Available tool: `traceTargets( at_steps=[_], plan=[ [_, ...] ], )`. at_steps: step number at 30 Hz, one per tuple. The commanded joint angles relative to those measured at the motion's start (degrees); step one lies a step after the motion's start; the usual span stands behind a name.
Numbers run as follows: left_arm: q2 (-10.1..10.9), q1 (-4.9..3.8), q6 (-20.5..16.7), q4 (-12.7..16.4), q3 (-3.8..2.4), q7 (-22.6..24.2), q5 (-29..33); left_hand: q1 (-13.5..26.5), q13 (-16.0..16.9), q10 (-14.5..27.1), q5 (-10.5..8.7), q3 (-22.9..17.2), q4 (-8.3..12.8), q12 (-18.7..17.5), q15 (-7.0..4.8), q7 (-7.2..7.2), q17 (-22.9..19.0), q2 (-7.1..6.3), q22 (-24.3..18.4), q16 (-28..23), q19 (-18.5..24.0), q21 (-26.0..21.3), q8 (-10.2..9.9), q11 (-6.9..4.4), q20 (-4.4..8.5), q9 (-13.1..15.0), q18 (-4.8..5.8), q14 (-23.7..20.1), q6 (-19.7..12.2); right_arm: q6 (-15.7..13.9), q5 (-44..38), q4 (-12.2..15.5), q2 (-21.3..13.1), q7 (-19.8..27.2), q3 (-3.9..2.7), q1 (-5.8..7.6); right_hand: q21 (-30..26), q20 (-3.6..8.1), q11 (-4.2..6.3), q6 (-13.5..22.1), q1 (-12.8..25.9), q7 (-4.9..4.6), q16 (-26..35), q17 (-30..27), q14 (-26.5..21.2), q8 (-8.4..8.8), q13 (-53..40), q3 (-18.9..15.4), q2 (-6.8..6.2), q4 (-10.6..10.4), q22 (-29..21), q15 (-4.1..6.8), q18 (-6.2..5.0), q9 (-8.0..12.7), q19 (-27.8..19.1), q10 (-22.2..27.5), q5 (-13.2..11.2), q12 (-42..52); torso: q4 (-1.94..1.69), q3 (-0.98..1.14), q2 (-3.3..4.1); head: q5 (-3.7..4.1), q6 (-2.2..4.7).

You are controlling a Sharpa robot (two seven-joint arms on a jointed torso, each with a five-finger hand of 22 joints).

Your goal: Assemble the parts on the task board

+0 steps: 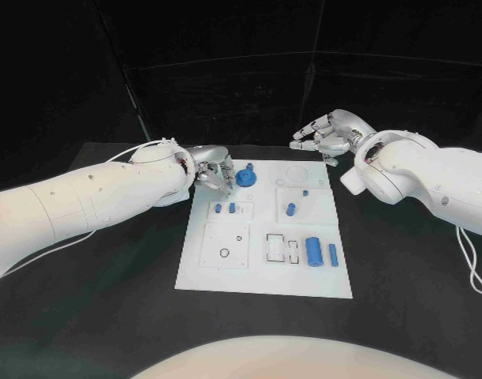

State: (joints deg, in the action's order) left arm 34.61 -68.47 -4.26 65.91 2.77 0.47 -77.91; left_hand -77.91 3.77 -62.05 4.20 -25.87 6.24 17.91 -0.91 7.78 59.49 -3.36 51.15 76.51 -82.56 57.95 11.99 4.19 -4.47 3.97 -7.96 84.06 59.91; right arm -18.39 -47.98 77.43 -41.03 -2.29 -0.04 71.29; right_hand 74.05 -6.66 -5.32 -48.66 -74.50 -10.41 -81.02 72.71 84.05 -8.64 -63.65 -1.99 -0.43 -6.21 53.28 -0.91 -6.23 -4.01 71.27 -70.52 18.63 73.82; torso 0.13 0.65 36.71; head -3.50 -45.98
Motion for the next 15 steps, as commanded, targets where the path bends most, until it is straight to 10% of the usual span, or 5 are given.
traceTargets(
  at_steps=[1, 15],
  plan=[
    [-0.31, 0.17, 1.32, -0.45, -0.01, -0.51, -0.50, 0.47, 0.05, -0.47, 0.07, -0.31, -0.01, -0.27, -0.10, 0.16, -0.09, -0.03, -0.06, 0.15, -0.03, 0.04, -0.40, -0.09, 0.03, 0.04, 0.73, 0.83, 0.33, 0.23, -0.12, 0.07, -0.04, 0.56, -0.05, 0.09, -0.25, 0.02, 0.22, 0.13, 0.13, 0.27, 0.20, 0.06, 2.33, -0.19, -0.03, -0.20, 0.55, -0.04, 0.00, 0.40, -0.75, 0.03, -0.15, -0.08, 0.30, 0.13, -0.04, 0.01, 0.03, 0.06, -0.09],
    [-0.77, 0.65, 2.35, -0.76, 0.01, -0.92, -0.80, 0.69, 0.06, -0.56, 0.03, -0.32, -0.10, -0.36, -0.09, 0.17, -0.21, -0.09, 0.14, 0.12, -0.02, 0.18, -0.46, -0.09, 0.02, 0.04, 0.77, 0.80, 0.38, 0.24, -0.12, 0.03, -0.01, 0.56, -0.05, 0.09, -0.25, 0.02, 0.22, 0.13, 0.13, 0.27, 0.20, 0.06, 2.33, -0.19, -0.03, -0.20, 0.55, -0.04, 0.00, 0.40, -0.75, 0.03, -0.15, -0.08, 0.30, 0.13, -0.07, 0.00, 0.03, 0.00, -0.28]
  ],
)
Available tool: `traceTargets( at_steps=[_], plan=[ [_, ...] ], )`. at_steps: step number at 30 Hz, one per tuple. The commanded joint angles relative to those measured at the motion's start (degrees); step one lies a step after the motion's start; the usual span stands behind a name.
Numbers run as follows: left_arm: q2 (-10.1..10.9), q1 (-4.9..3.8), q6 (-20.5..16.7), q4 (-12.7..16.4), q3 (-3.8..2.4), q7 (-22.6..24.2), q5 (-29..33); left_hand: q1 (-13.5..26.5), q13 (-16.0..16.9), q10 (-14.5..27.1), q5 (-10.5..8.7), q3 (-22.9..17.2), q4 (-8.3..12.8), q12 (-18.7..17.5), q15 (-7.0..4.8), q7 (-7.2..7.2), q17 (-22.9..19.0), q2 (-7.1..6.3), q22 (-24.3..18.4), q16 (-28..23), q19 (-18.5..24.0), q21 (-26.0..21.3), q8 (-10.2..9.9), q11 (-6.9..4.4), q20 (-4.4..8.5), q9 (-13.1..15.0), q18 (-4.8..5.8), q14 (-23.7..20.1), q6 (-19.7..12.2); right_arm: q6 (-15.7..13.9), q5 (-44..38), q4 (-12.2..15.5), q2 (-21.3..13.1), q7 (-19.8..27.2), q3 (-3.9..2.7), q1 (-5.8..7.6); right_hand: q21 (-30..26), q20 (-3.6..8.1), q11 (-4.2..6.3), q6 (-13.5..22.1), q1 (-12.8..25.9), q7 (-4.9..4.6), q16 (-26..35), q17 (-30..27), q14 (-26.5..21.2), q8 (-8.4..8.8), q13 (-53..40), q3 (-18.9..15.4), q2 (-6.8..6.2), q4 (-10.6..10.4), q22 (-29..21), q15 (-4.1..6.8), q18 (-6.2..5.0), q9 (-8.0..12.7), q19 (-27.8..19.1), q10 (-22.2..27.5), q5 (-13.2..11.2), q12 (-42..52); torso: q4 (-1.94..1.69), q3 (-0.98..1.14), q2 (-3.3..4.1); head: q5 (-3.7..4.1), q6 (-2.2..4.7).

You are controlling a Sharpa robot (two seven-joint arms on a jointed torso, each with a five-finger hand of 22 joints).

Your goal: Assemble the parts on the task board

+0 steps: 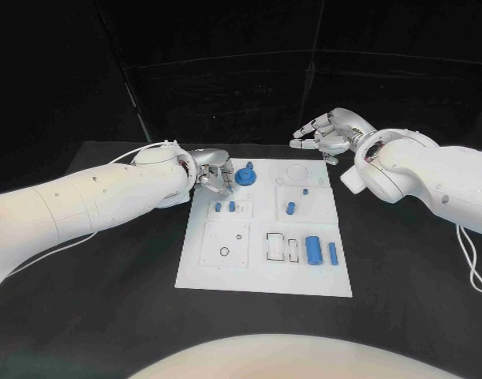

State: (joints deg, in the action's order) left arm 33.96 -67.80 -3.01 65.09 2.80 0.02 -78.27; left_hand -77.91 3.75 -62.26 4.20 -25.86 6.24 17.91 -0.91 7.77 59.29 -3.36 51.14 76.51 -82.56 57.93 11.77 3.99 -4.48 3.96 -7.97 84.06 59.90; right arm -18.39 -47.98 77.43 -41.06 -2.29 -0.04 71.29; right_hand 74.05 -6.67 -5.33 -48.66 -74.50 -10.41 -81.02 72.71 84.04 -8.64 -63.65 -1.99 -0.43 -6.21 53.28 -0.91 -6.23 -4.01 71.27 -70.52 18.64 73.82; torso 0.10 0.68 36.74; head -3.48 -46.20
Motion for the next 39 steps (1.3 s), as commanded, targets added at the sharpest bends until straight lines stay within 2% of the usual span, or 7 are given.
traceTargets(
  at_steps=[1, 8, 22, 35, 39],
  plan=[
    [-0.14, -0.02, 1.13, 0.07, -0.02, -0.50, -0.44, 0.71, 0.07, -0.37, 0.03, -0.33, -0.11, -0.36, -0.09, 0.17, 0.00, -0.09, 0.20, 0.13, -0.04, 0.24, -0.24, 0.12, 0.02, 0.04, 0.78, 0.80, 0.40, 0.24, -0.12, 0.02, 0.02, 0.56, -0.05, 0.10, -0.25, 0.02, 0.22, 0.13, 0.13, 0.27, 0.20, 0.07, 2.33, -0.19, -0.04, -0.20, 0.55, -0.04, 0.00, 0.40, -0.75, 0.03, -0.15, -0.08, 0.30, 0.13, -0.05, -0.02, 0.01, -0.01, -0.05],
    [-0.45, 0.01, 1.28, -0.20, -0.02, -1.04, -0.45, 0.71, 0.07, -0.37, 0.03, -0.33, -0.11, -0.36, -0.09, 0.17, 0.00, -0.09, 0.20, 0.13, -0.04, 0.24, -0.24, 0.12, 0.02, 0.04, 0.78, 0.80, 0.40, 0.26, -0.12, -0.02, 0.10, 0.56, -0.05, 0.10, -0.25, 0.02, 0.22, 0.13, 0.13, 0.27, 0.20, 0.07, 2.33, -0.19, -0.04, -0.20, 0.55, -0.04, 0.00, 0.40, -0.75, 0.03, -0.15, -0.08, 0.30, 0.13, -0.03, 0.03, 0.00, -0.08, -0.12],
    [-0.78, 0.01, 1.54, -0.95, 0.00, -2.60, -0.94, 0.78, 0.14, -0.69, 0.02, -0.46, -0.10, -0.37, -0.14, 0.06, -0.17, -0.05, 0.35, 0.09, 0.00, 0.34, -0.23, 0.01, 0.03, 0.09, 0.79, 0.75, 0.66, 0.28, -0.12, 0.03, 0.08, 0.54, -0.05, 0.10, -0.25, 0.02, 0.22, 0.13, 0.13, 0.27, 0.20, 0.07, 2.33, -0.19, -0.04, -0.20, 0.55, -0.04, 0.00, 0.40, -0.75, 0.03, -0.15, -0.08, 0.30, 0.13, -0.02, 0.00, 0.00, -0.12, -0.21],
    [-0.93, 0.02, 1.73, -0.90, 0.02, -2.23, -1.05, 0.84, 0.20, -1.01, -0.01, -0.51, -0.07, -0.34, -0.21, -0.03, -0.23, -0.09, 0.54, 0.10, 0.01, 0.47, -0.17, -0.09, 0.06, 0.14, 0.80, 0.74, 0.95, 0.28, -0.12, 0.03, 0.10, 0.56, -0.05, 0.10, -0.25, 0.02, 0.22, 0.13, 0.13, 0.27, 0.20, 0.07, 2.33, -0.19, -0.04, -0.20, 0.55, -0.04, 0.00, 0.40, -0.75, 0.03, -0.15, -0.08, 0.30, 0.13, -0.03, -0.02, 0.02, -0.07, -0.32],
    [-1.00, 0.02, 2.10, -0.87, 0.05, -2.20, -1.05, 1.28, 0.19, -1.03, -0.06, -0.31, -0.12, -0.56, -0.22, -0.04, -0.27, -0.57, 0.91, 0.12, 0.04, 0.74, -0.42, -0.09, 0.09, 0.09, 0.85, 0.71, 0.82, 0.27, -0.12, 0.02, 0.08, 0.54, -0.05, 0.10, -0.25, 0.02, 0.22, 0.13, 0.13, 0.27, 0.20, 0.07, 2.33, -0.19, -0.04, -0.20, 0.55, -0.04, 0.00, 0.40, -0.75, 0.03, -0.15, -0.08, 0.30, 0.13, -0.05, -0.02, 0.00, -0.05, -0.36]
  ],
)
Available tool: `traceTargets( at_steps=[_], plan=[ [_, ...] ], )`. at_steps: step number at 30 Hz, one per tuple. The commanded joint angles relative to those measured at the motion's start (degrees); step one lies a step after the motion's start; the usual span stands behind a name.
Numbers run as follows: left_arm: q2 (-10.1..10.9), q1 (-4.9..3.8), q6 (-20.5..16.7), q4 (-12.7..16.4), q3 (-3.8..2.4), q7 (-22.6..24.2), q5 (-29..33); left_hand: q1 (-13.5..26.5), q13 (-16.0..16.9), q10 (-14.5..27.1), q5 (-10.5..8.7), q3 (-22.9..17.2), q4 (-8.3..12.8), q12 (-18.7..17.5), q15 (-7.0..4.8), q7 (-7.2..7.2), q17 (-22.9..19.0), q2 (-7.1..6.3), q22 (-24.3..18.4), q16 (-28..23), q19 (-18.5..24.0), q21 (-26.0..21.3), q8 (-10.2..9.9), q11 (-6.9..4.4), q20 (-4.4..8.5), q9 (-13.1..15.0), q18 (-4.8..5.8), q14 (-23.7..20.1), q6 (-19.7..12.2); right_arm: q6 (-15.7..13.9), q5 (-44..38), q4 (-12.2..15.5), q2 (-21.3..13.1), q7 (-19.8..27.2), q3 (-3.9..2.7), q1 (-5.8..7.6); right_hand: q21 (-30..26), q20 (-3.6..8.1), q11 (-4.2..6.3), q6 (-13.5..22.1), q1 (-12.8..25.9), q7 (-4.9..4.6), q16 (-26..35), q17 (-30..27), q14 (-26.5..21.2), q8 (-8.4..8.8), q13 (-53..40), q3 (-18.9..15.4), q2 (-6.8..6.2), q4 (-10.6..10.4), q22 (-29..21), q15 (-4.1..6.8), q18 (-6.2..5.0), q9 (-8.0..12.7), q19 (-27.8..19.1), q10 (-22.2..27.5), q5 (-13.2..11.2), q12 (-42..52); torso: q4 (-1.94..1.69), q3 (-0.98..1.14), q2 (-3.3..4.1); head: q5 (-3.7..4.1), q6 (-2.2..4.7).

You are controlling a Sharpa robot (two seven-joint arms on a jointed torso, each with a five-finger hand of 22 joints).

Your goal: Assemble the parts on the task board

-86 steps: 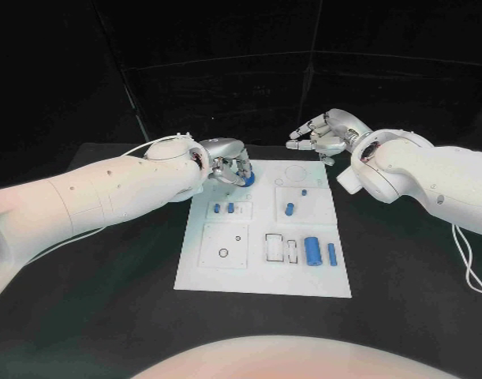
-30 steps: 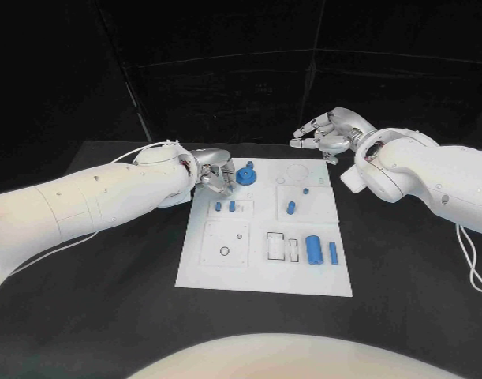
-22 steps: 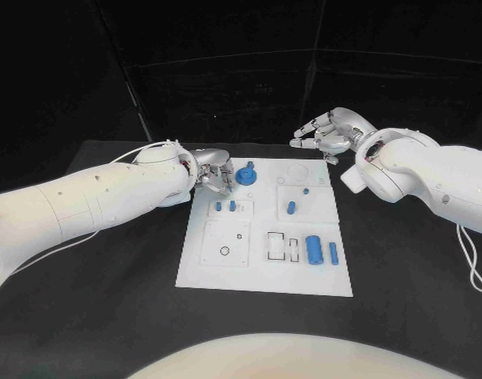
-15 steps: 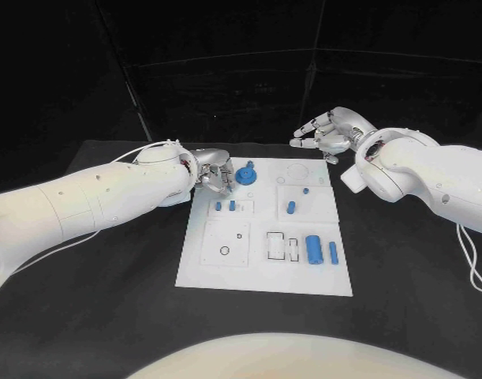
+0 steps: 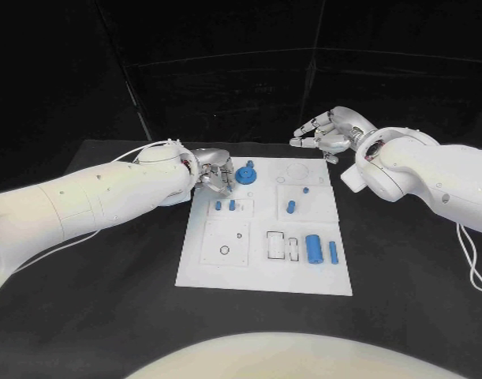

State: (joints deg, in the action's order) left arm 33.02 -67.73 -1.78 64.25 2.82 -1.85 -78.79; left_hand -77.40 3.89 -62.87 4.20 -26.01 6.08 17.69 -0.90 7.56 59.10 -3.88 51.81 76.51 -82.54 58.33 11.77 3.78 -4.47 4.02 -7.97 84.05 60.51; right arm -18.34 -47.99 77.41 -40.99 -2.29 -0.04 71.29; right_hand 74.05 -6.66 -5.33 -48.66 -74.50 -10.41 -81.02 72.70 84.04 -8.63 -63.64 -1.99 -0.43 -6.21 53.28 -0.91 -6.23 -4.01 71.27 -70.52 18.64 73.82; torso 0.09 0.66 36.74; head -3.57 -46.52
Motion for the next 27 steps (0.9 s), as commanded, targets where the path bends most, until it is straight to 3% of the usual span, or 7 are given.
traceTargets(
  at_steps=[1, 19, 27],
  plan=[
    [-0.08, -0.04, 0.99, -0.02, 0.06, -0.35, -0.53, 0.97, 0.04, -0.40, -0.08, -0.05, 0.01, -0.43, -0.21, 0.20, -0.08, -0.27, 0.33, 0.13, 0.05, 0.39, -0.60, 0.15, 0.07, -0.02, 0.87, 0.70, 0.01, 0.23, -0.12, 0.04, 0.00, 0.54, -0.05, 0.10, -0.25, 0.02, 0.22, 0.13, 0.13, 0.27, 0.20, 0.07, 2.33, -0.20, -0.04, -0.20, 0.55, -0.05, 0.00, 0.40, -0.75, 0.03, -0.15, -0.08, 0.30, 0.12, -0.02, -0.01, -0.02, 0.03, -0.09],
    [-0.04, -0.04, 0.93, -0.37, 0.19, -1.12, -0.52, 2.89, -0.19, 2.81, -0.05, 0.77, -0.75, -3.08, 0.36, 0.64, -1.55, -2.11, -0.20, -0.47, 0.65, -0.42, -3.85, 0.95, -0.35, -0.29, 0.79, 0.23, -3.59, 0.12, -0.12, 0.03, -0.08, 0.53, -0.05, 0.10, -0.25, 0.02, 0.22, 0.13, 0.13, 0.27, 0.20, 0.07, 2.33, -0.20, -0.04, -0.20, 0.55, -0.05, 0.00, 0.40, -0.75, 0.03, -0.15, -0.08, 0.30, 0.12, 0.00, 0.00, 0.03, 0.14, -0.14],
    [0.00, -0.04, 0.48, -0.62, 0.19, -1.23, -0.50, 3.00, -0.19, 5.10, -0.05, 1.23, -0.85, -4.34, 0.74, 0.55, -2.53, -2.77, -0.88, -0.86, 0.91, -1.21, -6.04, 1.46, -0.72, -0.39, 0.66, 0.03, -6.76, 0.09, -0.12, -0.10, -0.08, 0.47, -0.04, 0.10, -0.47, 0.04, 0.25, 0.11, 0.00, 0.29, 0.39, -0.25, 2.27, -0.27, 0.42, -0.31, 0.64, -0.13, -0.48, 0.42, -0.84, 0.03, -0.37, 0.23, 0.33, -0.12, -0.04, 0.01, -0.01, 0.19, -0.13]
  ],
)
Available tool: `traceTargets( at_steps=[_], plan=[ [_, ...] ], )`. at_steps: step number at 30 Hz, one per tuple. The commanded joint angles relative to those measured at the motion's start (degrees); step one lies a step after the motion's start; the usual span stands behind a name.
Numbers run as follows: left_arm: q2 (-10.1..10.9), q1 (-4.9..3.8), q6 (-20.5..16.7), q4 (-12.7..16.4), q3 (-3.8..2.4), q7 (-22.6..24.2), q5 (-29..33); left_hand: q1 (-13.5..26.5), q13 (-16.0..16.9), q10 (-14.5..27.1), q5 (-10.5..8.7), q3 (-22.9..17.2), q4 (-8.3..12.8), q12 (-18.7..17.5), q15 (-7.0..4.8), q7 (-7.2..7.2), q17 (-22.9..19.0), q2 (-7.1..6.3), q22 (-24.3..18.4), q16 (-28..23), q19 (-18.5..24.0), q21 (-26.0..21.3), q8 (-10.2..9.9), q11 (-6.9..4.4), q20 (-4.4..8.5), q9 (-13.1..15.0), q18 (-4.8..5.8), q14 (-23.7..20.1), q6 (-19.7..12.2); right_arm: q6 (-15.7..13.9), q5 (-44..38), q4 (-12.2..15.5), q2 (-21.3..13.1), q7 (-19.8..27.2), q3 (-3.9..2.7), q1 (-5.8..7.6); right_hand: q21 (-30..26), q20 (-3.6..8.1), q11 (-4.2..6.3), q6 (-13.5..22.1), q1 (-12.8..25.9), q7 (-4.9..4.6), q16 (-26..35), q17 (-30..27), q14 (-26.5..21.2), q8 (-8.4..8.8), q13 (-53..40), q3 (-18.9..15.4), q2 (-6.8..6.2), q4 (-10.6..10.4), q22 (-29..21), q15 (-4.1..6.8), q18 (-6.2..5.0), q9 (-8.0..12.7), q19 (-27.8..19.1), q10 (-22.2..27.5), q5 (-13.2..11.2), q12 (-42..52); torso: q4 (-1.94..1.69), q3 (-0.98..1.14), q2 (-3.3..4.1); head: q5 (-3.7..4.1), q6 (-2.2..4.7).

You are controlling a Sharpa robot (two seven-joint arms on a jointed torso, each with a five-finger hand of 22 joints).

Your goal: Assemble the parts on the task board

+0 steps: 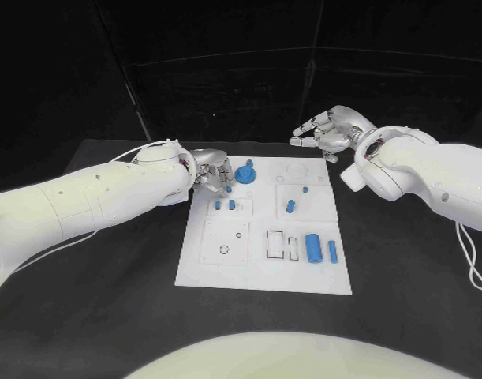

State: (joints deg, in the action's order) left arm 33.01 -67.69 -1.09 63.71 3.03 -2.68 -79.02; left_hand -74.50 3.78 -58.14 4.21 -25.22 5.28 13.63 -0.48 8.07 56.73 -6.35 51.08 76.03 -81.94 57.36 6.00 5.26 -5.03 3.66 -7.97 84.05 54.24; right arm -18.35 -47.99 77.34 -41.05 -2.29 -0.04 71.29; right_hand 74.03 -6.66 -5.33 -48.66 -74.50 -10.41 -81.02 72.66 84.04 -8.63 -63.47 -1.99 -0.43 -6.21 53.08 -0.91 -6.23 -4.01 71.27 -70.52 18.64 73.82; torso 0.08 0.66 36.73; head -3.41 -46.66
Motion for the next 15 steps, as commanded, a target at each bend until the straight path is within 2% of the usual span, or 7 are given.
traceTargets(
  at_steps=[1, 3, 6, 7, 11, 14, 15],
  plan=[
    [0.06, -0.08, -0.21, -0.10, -0.02, -0.44, -0.25, 0.08, -0.08, 0.52, -0.06, 0.47, -0.05, -0.35, 0.34, 0.04, -0.24, -0.32, -0.20, -0.40, 0.32, -0.29, -0.34, 0.01, -0.19, -0.02, 0.65, 0.02, -0.58, 0.10, -0.14, -0.08, -0.04, 0.44, -0.04, 0.10, -0.66, 0.04, 0.24, 0.15, -0.03, 0.29, 0.56, -0.49, 2.20, -0.27, 0.77, -0.34, 0.63, -0.14, -0.73, 0.42, -0.92, 0.04, -0.61, 0.63, 0.32, -0.45, -0.03, 0.00, -0.01, 0.04, 0.03],
    [0.24, -0.08, -0.24, -0.08, -0.02, -0.49, -0.05, 0.06, -0.08, 0.76, -0.06, 0.55, -0.05, -0.46, 0.38, 0.06, -0.47, -0.36, -0.31, -0.50, 0.35, -0.41, -0.43, 0.07, -0.23, 0.00, 0.63, -0.02, -0.67, 0.16, -0.47, -0.23, -0.08, 0.26, -0.04, 0.10, -2.38, 0.08, 0.28, 0.37, -0.42, 0.29, 1.99, -2.64, 1.58, -0.27, 6.42, -0.59, 0.73, -0.33, -3.99, 0.45, -1.51, 0.08, -2.33, 4.87, 0.32, -4.40, -0.01, -0.01, -0.02, 0.07, 0.06],
    [0.89, -0.09, -0.47, 0.18, -0.03, -0.49, 0.40, -0.01, -0.09, 1.16, -0.07, 0.67, -0.03, -0.63, 0.45, 0.13, -0.76, -0.39, -0.59, -0.63, 0.43, -0.69, -0.51, 0.15, -0.28, 0.04, 0.57, -0.09, -0.73, 0.65, -2.46, -0.59, -0.24, -0.37, -0.04, 0.10, -6.41, 0.26, 0.46, 0.51, -1.93, 0.44, 5.81, -7.91, -0.02, -0.43, 21.69, -0.44, 1.21, -0.43, -10.77, 0.60, -2.66, 0.08, -5.87, 15.67, 0.36, -16.84, -0.02, -0.06, -0.05, 0.21, 0.14],
    [1.24, -0.10, -0.57, 0.34, -0.05, -0.45, 0.58, -0.03, -0.09, 1.25, -0.07, 0.70, -0.02, -0.66, 0.46, 0.15, -0.90, -0.40, -0.69, -0.69, 0.45, -0.78, -0.52, 0.17, -0.30, 0.05, 0.55, -0.11, -0.73, 1.00, -3.63, -0.74, -0.31, -0.62, -0.04, 0.10, -7.71, 0.35, 0.57, 0.23, -3.15, 0.49, 7.17, -9.76, -0.54, -0.63, 23.64, 0.17, 1.51, -0.01, -12.81, 0.73, -2.97, 0.03, -6.88, 16.75, 0.25, -19.47, -0.05, -0.06, -0.03, 0.26, 0.19],
    [3.18, -0.45, -1.22, 1.10, -0.13, 0.09, 3.44, -0.21, -0.04, 1.48, -0.03, 0.71, -0.02, -0.71, 0.53, 0.43, -1.13, -0.19, -1.53, -0.79, 0.65, -1.55, -0.34, 0.23, -0.37, 0.17, 0.39, -0.16, -0.28, 3.86, -10.76, -1.43, -0.65, -1.53, -0.04, 0.10, -9.64, 0.83, 0.89, -3.43, -8.17, 0.95, 9.71, -12.86, -0.83, -2.26, 33.12, 4.04, 1.54, 2.39, -15.07, 1.26, -3.25, -0.32, -7.11, 18.65, -2.07, -32.00, -0.05, -0.02, -0.05, 0.41, 0.39],
    [4.96, -1.01, -2.25, 1.79, -0.17, 1.56, 7.87, -0.31, 0.19, 0.32, 0.03, 0.45, -0.17, -0.04, 0.56, 0.91, -1.15, 0.36, -2.57, -0.77, 0.95, -2.54, 0.23, 0.23, -0.45, 0.34, 0.18, -0.16, 0.93, 6.39, -17.24, -1.69, -0.93, -1.90, -0.03, 0.10, -8.81, 1.10, 1.21, -6.16, -10.13, 1.49, 9.43, -12.28, -0.07, -3.24, 38.90, 6.95, 0.92, 3.84, -13.32, 1.57, -2.88, -0.41, -5.46, 16.53, -3.90, -38.80, -0.11, 0.00, -0.03, 0.79, 0.81],
    [5.59, -1.23, -2.68, 2.04, -0.18, 2.18, 10.10, -0.29, 0.27, -0.26, 0.03, 0.35, -0.22, 0.26, 0.54, 0.91, -1.10, 0.47, -2.55, -0.74, 0.95, -2.56, 0.35, 0.17, -0.45, 0.36, 0.17, -0.14, 1.20, 7.17, -19.58, -1.75, -1.00, -1.92, -0.03, 0.09, -8.56, 0.95, 0.57, -6.67, -9.81, 1.54, 9.68, -12.45, 0.23, -2.90, 42.99, 8.87, -0.12, 4.29, -12.90, 1.81, -2.46, 0.00, -4.72, 13.46, -5.19, -43.44, -0.06, -0.02, -0.02, 0.90, 0.91]
  ],
)
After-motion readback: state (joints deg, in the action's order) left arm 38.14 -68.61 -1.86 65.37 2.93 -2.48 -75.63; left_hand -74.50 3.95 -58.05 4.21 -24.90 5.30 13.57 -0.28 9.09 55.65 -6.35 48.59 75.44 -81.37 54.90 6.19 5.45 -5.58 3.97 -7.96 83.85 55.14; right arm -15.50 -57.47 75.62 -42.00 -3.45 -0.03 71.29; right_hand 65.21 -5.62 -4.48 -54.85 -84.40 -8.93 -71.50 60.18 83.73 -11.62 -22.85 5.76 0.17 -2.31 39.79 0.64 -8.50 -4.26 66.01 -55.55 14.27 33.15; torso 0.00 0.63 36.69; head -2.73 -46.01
